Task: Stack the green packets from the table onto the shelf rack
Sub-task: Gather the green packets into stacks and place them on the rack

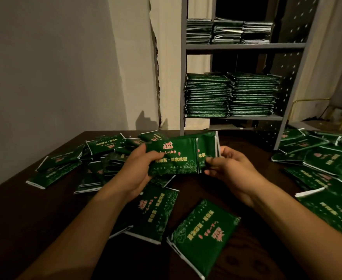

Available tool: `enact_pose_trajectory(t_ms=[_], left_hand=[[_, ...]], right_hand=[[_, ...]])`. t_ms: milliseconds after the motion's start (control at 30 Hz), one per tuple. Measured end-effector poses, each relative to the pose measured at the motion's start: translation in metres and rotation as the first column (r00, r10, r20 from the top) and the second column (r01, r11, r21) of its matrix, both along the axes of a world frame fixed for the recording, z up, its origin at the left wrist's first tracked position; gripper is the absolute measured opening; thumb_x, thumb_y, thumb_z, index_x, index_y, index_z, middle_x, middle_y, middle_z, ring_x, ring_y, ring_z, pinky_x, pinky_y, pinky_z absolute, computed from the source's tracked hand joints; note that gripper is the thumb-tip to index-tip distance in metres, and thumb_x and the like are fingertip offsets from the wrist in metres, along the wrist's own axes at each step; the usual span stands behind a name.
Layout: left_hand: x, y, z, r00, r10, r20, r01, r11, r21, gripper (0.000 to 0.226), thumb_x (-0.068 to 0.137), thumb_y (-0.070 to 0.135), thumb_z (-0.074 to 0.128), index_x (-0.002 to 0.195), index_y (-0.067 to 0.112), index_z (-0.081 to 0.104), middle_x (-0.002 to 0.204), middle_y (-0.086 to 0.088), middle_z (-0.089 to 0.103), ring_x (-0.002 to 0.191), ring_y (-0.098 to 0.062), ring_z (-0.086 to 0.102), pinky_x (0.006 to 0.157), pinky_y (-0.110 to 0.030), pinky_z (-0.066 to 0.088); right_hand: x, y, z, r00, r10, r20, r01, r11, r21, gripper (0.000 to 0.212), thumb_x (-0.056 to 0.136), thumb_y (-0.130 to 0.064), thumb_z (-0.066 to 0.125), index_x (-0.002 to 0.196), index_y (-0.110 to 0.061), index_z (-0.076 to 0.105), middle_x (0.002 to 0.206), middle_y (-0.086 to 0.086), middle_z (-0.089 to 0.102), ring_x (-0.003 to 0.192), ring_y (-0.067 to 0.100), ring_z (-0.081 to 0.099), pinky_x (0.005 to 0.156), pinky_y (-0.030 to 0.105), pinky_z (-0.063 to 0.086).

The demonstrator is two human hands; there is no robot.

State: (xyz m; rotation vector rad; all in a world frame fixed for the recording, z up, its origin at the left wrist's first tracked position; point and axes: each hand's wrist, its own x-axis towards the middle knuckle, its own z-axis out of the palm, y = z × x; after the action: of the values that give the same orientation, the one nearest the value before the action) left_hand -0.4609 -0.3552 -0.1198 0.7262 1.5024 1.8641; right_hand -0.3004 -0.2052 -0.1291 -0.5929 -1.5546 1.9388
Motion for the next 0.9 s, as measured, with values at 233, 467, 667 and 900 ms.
enact_pose_trajectory(t_ms=[233,467,667,900], left_hand=[[0.001,-0.004,0.003,0.992,0.115,-0.058,-0.112,0.992,0.055,0.035,0.091,0.002,0.066,0.123,0.015,0.059,0.105,-0.005,0.077,0.096,-0.02,0.075,0.08,-0.038,0.061],[-0.008,-0.011,0.0,0.953,0.288,-0.095,-0.283,0.957,0.06,0.014,0.096,0.006,0.064,0.102,0.017,0.07,0.1,-0.001,0.078,0.097,-0.019,0.074,0.086,-0.038,0.059],[-0.002,-0.007,-0.006,0.955,0.239,-0.175,-0.241,0.971,0.01,0.018,0.094,0.009,0.067,0.111,0.017,0.07,0.105,-0.001,0.077,0.102,-0.02,0.073,0.098,-0.047,0.055],[0.001,-0.004,-0.011,0.95,0.219,-0.225,-0.228,0.974,-0.015,0.023,0.093,0.012,0.069,0.115,0.019,0.068,0.109,0.001,0.076,0.107,-0.019,0.071,0.102,-0.048,0.052]], right_hand=[[-0.004,-0.016,-0.002,0.977,0.005,0.214,-0.092,0.912,0.4,0.015,0.099,-0.009,0.054,0.095,-0.018,0.065,0.094,0.002,0.07,0.088,0.017,0.063,0.077,0.029,0.05],[0.025,-0.038,0.02,0.646,0.286,0.708,-0.762,0.3,0.574,0.08,0.071,-0.032,0.089,0.14,-0.046,0.05,0.154,-0.026,0.03,0.14,-0.006,0.028,0.117,0.018,0.026],[0.001,-0.068,0.009,0.616,0.148,0.774,-0.788,0.106,0.607,0.086,0.083,-0.061,0.069,0.154,-0.048,0.022,0.16,-0.029,0.017,0.149,-0.001,0.001,0.124,0.033,0.008],[0.022,-0.049,0.018,0.738,-0.151,0.658,-0.669,-0.034,0.743,0.058,0.083,-0.07,0.059,0.122,-0.028,0.064,0.105,-0.006,0.049,0.108,0.014,0.046,0.096,0.039,0.045]])
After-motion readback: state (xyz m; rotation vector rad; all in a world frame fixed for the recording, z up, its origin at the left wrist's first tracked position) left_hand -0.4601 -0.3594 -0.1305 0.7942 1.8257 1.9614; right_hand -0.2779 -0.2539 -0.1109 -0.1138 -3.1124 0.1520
